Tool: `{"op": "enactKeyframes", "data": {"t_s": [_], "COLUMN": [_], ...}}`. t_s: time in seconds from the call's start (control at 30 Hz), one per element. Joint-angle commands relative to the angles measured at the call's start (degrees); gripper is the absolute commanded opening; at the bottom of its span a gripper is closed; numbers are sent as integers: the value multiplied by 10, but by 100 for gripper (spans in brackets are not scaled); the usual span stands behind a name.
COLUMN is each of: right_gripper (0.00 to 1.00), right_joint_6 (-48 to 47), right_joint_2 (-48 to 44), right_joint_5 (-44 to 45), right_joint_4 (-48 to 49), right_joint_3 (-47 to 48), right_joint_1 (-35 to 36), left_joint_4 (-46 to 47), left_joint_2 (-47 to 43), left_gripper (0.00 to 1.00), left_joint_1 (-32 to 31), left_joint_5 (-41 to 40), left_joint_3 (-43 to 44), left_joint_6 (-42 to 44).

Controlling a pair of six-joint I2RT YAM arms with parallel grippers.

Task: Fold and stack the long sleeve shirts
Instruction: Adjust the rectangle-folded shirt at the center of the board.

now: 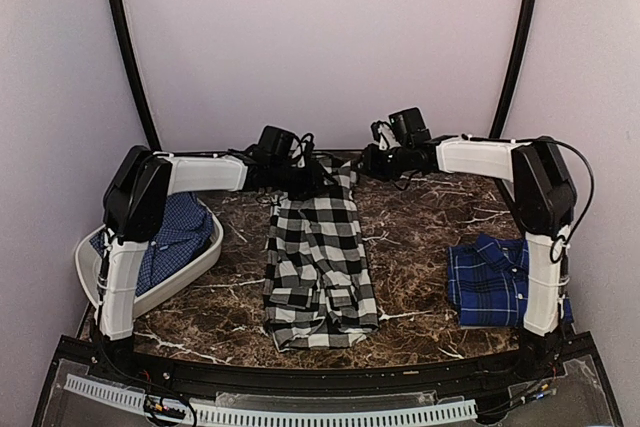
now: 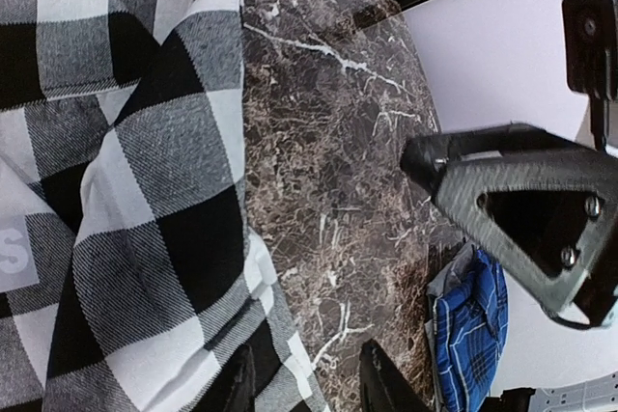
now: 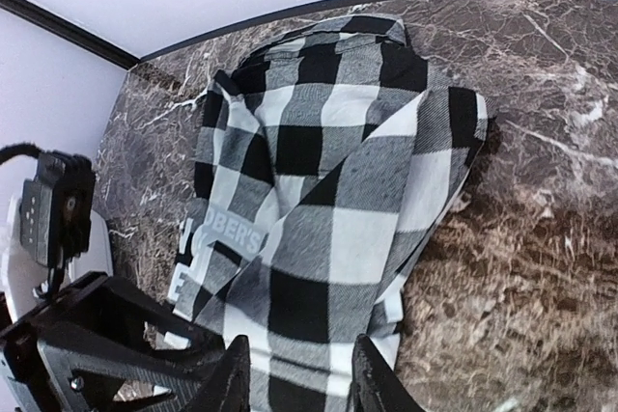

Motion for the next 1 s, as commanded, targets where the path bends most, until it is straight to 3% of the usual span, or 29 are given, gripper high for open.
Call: {"op": "enactKeyframes", "data": {"t_s": [0.0, 0.4, 0.7, 0.97], "right_gripper": [34, 36, 38, 40], "right_joint_6": [15, 85, 97, 93], "right_joint_2": [78, 245, 231, 224], "right_joint_5": [-72, -124, -121, -131], "right_joint_4": [67, 135, 170, 171], "right_joint_3": [52, 185, 137, 121], "right_joint_1": [-44, -79, -87, -87], "left_joint_4": [28, -16, -129, -159], "left_joint_2": [16, 59, 89, 102], "left_gripper": [35, 34, 33, 30], "left_joint_1": [-1, -65, -112, -137], "left_joint_5": [33, 12, -67, -54], "left_joint_3": [20, 73, 117, 90], "left_joint_6": [-21, 11, 46, 64]}}
